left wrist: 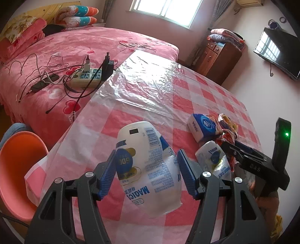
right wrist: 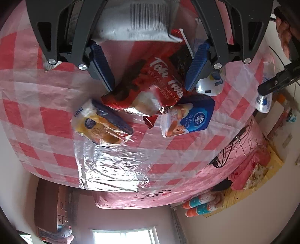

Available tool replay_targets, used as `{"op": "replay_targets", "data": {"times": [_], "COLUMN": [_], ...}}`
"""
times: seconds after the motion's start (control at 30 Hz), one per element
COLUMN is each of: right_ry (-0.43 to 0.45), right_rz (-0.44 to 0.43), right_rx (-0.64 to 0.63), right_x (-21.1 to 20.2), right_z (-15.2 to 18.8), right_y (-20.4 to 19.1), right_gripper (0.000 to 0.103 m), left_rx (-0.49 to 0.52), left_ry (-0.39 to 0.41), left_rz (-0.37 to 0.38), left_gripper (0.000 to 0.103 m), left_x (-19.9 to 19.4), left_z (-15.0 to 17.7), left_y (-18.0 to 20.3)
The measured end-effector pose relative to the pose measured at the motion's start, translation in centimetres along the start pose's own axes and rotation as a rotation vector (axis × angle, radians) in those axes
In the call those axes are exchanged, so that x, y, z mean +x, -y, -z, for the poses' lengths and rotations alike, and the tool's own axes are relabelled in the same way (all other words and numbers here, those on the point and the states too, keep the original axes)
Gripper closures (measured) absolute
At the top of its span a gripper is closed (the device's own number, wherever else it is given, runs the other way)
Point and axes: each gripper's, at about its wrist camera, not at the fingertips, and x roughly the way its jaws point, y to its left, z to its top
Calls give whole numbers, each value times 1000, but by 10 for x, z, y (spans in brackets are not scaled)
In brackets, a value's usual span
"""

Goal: Collect trash
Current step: 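Grasp the red Tele snack bag with right tool while left tool holds container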

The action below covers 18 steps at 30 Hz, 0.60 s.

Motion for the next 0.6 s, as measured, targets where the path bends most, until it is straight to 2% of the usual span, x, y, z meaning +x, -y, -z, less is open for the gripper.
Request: {"op": "replay_targets", "data": {"times": [0.13,0.27,0.4,0.6], "right_ry": [-9,-10,3,29], "right_rz": [34,47,40,31], "right_rx": [-14,-19,-22,25], "right_x": [9,12,10,3], "right_z": [-6,-8,-6,-5], "right_y": [-7,-10,-12,-2], "right_gripper": [20,20,41,47], "left_rx": [-7,-14,-25,-41], "left_ry": [0,-7,-17,-15], "left_rz": [19,41,59,87], "left_gripper": [38,38,38,38], "left_x": [-3,-4,-3,-6], "left_z": [4,7,13,17], "left_y": [-6,-11,-15,-21]}}
